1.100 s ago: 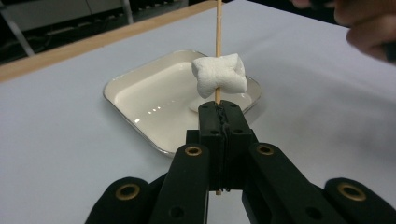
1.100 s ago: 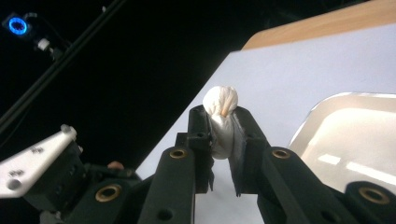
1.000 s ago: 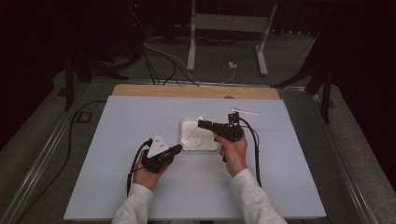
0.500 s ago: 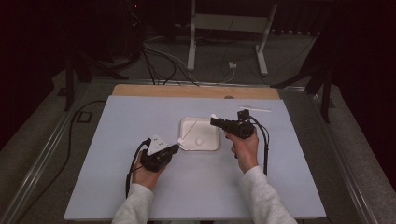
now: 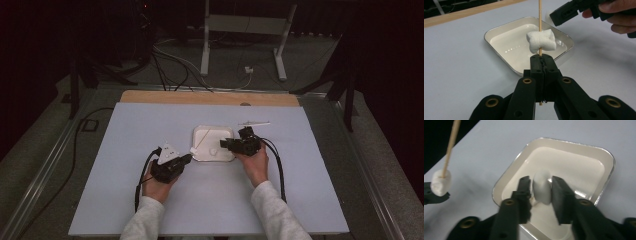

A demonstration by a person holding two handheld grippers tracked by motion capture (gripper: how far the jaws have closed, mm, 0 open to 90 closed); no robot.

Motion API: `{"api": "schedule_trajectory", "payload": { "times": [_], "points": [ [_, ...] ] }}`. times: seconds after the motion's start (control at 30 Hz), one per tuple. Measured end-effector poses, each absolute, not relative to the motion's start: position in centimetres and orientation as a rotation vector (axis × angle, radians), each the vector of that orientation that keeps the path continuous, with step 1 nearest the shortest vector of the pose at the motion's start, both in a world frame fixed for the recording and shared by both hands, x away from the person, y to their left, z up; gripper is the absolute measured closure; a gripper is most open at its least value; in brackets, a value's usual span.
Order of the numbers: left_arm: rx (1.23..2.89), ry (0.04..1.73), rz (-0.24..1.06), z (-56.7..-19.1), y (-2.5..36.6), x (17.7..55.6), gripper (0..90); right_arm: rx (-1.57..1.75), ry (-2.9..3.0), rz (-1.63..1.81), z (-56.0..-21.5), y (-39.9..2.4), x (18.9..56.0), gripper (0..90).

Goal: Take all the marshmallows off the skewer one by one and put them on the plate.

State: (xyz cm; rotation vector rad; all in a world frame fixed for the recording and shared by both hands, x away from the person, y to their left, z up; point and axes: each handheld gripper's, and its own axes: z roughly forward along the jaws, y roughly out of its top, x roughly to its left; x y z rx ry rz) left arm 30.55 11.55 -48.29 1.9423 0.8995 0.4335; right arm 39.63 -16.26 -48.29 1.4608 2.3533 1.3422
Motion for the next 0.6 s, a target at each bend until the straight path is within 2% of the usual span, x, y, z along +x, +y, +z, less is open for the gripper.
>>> {"api": "schedule_trajectory", "payload": {
  "times": [0.07, 0.27, 0.4, 0.6],
  "points": [
    [1.941, 0.9, 0.433, -48.3, 11.6, 30.6, 90.0, 1.478, 2.354, 1.327, -48.4, -16.2, 39.7, 50.3],
    [1.938, 0.912, 0.437, -48.3, 11.6, 30.7, 90.0, 1.488, 2.346, 1.394, -48.1, -16.4, 39.5, 34.9],
    [1.933, 0.915, 0.435, -48.3, 11.5, 30.7, 90.0, 1.457, 2.358, 1.481, -47.5, -16.2, 39.1, 28.4],
    [1.931, 0.913, 0.436, -48.3, 11.3, 30.7, 90.0, 1.416, 2.392, 1.595, -47.0, -15.3, 38.3, 26.6]
  ]
}}
